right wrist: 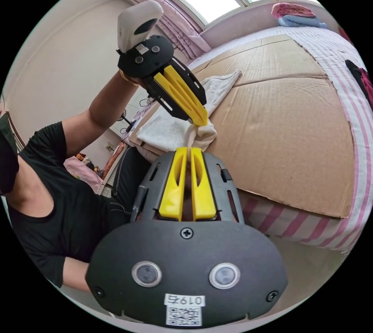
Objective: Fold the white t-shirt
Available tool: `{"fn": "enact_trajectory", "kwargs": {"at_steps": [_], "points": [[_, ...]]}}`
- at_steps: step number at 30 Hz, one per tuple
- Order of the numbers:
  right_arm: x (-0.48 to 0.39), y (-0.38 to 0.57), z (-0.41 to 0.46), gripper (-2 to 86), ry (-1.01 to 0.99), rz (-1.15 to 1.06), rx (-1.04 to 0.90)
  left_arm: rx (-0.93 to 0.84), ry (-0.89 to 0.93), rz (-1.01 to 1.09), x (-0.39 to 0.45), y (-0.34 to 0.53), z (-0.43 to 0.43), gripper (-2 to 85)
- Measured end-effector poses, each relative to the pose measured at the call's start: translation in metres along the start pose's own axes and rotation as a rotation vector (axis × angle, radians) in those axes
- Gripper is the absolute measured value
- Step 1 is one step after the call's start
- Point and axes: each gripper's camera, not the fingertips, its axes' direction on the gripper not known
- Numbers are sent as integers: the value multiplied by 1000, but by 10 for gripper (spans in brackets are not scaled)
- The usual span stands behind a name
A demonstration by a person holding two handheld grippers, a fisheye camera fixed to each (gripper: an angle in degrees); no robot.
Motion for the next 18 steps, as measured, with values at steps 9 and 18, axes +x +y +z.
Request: {"fn": "enact_trajectory", "kwargs": {"at_steps": [9, 18], "points": [[-2, -15, -4, -6, 69, -1, 145, -7, -4, 7, 5, -12, 6, 8], [-4, -29, 35, -6, 208, 20, -24, 53, -40, 1, 0, -11, -13, 10]]}}
